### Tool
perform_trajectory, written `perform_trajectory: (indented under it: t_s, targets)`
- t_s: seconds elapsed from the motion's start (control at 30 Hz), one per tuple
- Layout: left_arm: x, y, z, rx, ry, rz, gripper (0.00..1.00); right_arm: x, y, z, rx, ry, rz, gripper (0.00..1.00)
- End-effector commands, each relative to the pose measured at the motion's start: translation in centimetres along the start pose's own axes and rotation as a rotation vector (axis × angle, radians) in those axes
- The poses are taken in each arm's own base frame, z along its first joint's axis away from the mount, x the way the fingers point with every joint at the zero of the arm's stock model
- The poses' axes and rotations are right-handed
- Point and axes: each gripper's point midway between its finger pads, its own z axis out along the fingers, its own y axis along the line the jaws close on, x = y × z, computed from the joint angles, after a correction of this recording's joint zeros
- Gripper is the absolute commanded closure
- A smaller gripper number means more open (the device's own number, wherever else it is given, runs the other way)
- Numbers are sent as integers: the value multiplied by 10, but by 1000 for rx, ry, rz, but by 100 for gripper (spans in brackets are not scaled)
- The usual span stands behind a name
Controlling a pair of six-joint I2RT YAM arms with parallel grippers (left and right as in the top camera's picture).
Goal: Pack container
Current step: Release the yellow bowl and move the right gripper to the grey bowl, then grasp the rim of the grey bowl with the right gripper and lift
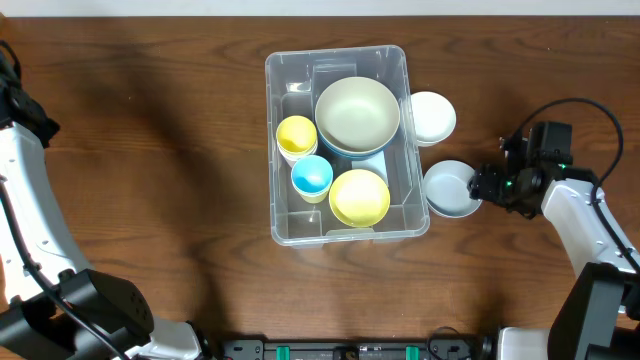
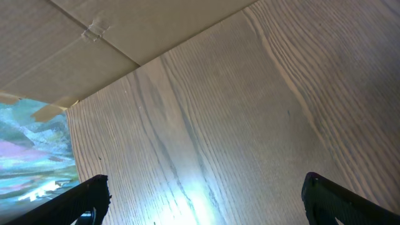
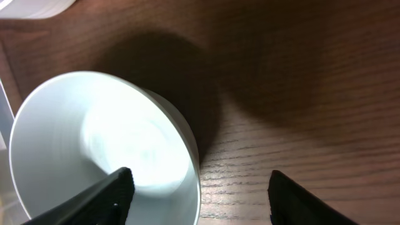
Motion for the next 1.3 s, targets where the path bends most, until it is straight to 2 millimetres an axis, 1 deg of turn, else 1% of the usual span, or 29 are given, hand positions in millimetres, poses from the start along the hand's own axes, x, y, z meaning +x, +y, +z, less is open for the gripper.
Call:
perform_trajectory:
  t_s: [0.0, 0.2, 0.33, 0.6, 0.73, 1.07, 1.27]
  targets:
    - [-1, 3, 2, -22, -3, 6, 2, 3, 1, 3, -16, 9, -11, 23]
    - [-1, 3, 2, -22, -3, 6, 2, 2, 2, 3, -20, 6, -12, 23]
    - [-1, 3, 2, -22, -3, 6, 2, 1, 10, 3, -54, 4, -24, 21]
    - [-1, 3, 2, -22, -3, 6, 2, 2, 22, 5, -64, 5, -65, 20]
    - [-1, 3, 2, -22, -3, 6, 2, 2, 22, 5, -66, 4, -67, 20]
    - [-1, 3, 2, -22, -3, 6, 2, 2, 23, 5, -66, 4, -69, 14]
    - [-1, 3, 2, -22, -3, 6, 2, 3, 23, 5, -66, 5, -69, 14]
